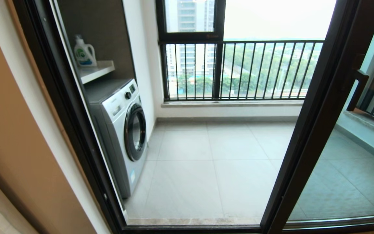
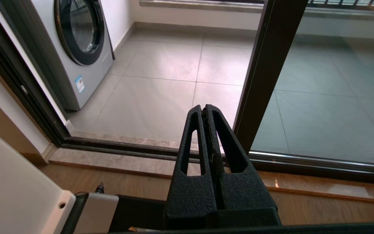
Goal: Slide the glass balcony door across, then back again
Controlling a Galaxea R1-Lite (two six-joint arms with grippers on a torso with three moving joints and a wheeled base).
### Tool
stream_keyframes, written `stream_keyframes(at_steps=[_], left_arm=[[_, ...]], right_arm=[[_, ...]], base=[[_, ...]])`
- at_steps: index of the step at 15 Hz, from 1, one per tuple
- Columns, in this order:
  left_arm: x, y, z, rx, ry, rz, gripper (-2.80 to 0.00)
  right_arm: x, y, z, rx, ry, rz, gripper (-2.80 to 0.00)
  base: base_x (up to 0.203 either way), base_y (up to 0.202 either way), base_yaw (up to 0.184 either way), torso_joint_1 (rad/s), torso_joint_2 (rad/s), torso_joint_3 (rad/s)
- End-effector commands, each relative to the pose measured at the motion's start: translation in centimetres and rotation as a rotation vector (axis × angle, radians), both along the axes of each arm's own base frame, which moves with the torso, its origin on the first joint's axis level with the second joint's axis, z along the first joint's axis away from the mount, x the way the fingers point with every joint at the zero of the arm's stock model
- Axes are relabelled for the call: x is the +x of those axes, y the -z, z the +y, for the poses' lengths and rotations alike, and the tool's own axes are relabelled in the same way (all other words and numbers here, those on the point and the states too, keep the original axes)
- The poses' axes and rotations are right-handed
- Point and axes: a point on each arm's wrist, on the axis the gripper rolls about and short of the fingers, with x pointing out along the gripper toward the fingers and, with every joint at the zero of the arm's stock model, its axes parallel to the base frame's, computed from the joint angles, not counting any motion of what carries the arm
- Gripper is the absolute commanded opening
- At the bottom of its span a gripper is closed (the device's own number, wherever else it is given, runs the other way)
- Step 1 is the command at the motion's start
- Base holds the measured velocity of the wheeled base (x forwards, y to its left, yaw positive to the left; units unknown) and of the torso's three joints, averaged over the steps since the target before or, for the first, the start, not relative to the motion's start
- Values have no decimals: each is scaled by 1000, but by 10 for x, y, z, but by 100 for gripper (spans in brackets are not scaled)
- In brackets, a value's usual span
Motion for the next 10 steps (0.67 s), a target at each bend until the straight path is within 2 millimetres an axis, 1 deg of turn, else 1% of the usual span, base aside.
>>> stream_keyframes(at_steps=[1,3,4,6,7,8,10], left_arm=[[0,0,0,-1,0,1,-280],[0,0,0,-1,-1,1,-280],[0,0,0,-1,-1,1,-280],[0,0,0,-1,1,1,-280],[0,0,0,1,0,1,-280],[0,0,0,1,0,1,-280],[0,0,0,-1,-1,1,-280]], right_arm=[[39,29,0,-3,15,20,-280],[66,58,-1,-30,58,-3,-280],[78,71,-2,-55,81,-48,-280],[87,74,-3,-73,109,-188,-280],[87,76,-3,-64,117,-183,-280],[88,81,-3,-29,125,-133,-280],[88,82,-3,-31,125,-129,-280]], base=[[0,0,0,0,0,0],[0,0,0,0,0,0],[0,0,0,0,0,0],[0,0,0,0,0,0],[0,0,0,0,0,0],[0,0,0,0,0,0],[0,0,0,0,0,0]])
